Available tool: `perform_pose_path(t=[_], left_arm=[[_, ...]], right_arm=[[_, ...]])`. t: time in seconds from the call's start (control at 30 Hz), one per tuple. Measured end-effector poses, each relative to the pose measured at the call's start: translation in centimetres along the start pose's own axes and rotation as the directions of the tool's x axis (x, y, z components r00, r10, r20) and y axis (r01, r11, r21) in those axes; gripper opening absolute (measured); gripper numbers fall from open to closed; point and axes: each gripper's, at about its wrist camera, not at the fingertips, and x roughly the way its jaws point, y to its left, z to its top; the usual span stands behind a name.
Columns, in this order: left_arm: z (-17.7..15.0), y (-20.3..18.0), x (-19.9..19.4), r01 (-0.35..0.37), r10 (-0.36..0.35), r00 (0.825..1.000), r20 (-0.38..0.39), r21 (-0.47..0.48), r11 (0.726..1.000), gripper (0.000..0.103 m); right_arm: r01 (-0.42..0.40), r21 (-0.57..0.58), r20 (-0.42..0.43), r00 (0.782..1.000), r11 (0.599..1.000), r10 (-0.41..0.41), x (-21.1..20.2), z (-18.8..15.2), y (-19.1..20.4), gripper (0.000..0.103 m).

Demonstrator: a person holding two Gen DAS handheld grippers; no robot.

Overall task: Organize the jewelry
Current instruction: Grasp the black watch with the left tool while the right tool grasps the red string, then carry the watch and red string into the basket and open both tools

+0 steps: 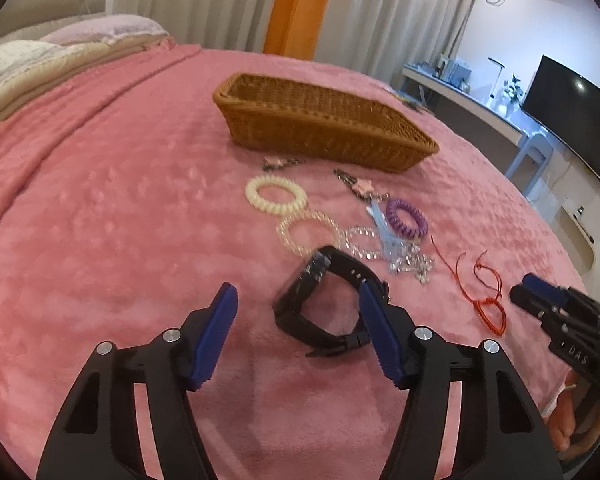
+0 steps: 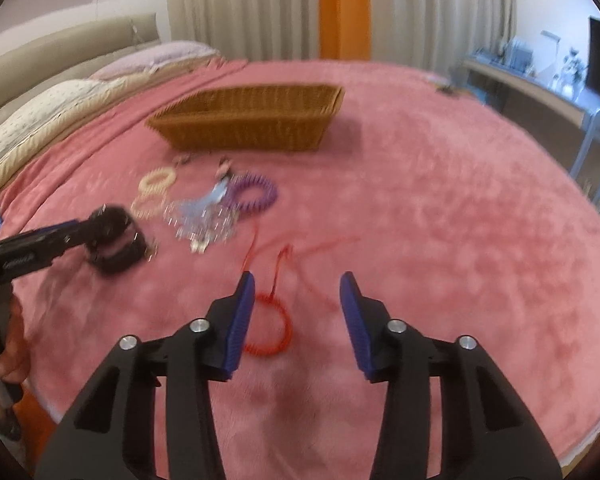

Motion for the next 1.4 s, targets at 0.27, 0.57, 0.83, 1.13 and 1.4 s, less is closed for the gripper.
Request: perform_pose_path(t=[0.27,0.57,0.83,1.13,1.4], left_arm=[[0.4,0.0,1.5,-0.005,0.005,0.998,-0.055,0.012,1.0,0.055],[0.7,0.0,2.0,-0.038,0.039,0.997,-0.072,0.005,0.999,0.023],[1.0,-0.2,-0.3,-0.006,0.006,1.0,-0.008,-0.008,1.0,0.022],[7.5,-2.3,-4.1,0.018,-0.026,0.988,0.15,0.055,0.998,0.022],[16.1,-2.2,0.3,0.018,-0.031,0.982,0.188,0.069,0.997,0.022]], right_arm=[[-0.016,0.006,-0.117,0.993,1.0,0.017,2.7,-0.9,0.6,0.028],[-0.001,-0.067,-0.094,0.996,0.998,-0.006,2.4,-1.0,2.1,0.004],[-0.02,-0.066,-0.027,0.999,0.998,0.018,0.0,0.5,2.7,0.003],[-0.035,-0.078,0.124,0.991,0.996,0.045,-3.1,9.0,3.3,0.003],[-0.045,-0.084,0.179,0.982,0.995,0.059,2.2,18.6,3.3,0.003]])
